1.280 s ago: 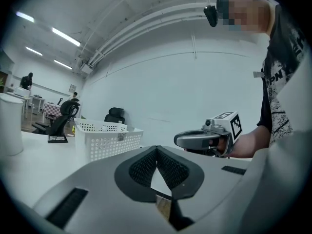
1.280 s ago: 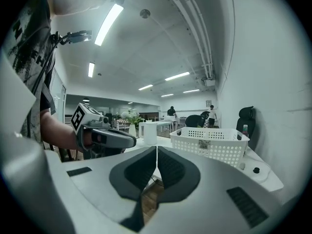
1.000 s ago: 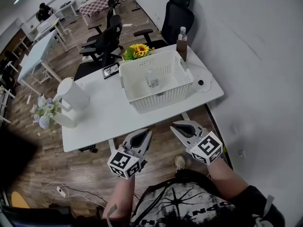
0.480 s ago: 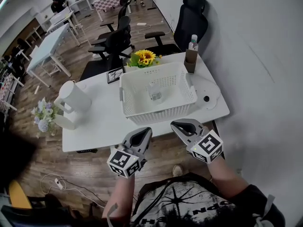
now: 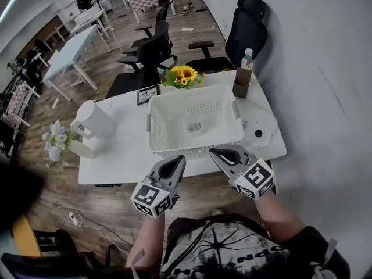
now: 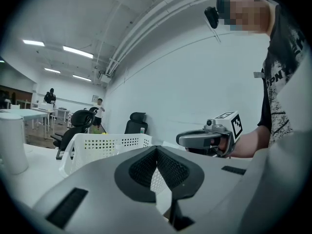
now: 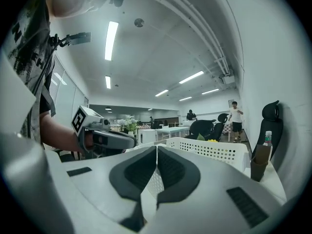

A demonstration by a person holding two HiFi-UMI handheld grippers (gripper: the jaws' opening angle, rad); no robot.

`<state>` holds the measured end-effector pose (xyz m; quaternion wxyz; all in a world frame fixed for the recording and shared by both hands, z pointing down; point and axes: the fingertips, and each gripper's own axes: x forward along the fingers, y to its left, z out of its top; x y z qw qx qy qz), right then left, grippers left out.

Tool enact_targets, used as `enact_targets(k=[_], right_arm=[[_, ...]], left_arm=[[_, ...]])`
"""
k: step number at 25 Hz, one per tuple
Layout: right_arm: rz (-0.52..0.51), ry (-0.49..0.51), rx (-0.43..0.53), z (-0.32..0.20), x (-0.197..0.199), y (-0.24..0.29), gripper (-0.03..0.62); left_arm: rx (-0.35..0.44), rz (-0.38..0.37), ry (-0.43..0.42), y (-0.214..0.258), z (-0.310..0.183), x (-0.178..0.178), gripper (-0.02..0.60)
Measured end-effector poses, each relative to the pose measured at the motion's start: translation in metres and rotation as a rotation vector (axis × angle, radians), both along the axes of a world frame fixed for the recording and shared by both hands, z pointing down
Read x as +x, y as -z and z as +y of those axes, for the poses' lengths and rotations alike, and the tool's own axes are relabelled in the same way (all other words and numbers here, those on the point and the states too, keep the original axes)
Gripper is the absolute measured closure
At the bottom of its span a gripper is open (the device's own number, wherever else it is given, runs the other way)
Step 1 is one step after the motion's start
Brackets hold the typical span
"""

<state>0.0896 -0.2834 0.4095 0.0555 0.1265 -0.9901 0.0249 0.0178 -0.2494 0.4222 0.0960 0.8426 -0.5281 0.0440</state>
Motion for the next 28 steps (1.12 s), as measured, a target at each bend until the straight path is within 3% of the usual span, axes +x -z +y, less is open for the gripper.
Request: enact_targets(k=[9, 21, 28], right_arm=[[-0.029, 0.030, 0.004, -0.019, -0.012, 0.005, 0.571], [-0.048, 0.032, 0.026, -0.037, -0.036, 0.042, 0.571], [0.031, 0.006, 0.091, -0.076, -0.064, 0.058, 0.569]], left_arm=[[0.006, -0.007, 0.038, 0.002, -0.015, -0.013, 0.571], [0.014, 0.008, -0.008, 0.004, -0.027, -0.045, 0.571], [0.023, 0.023, -0.013, 0.008, -0.028, -0.081, 0.571]])
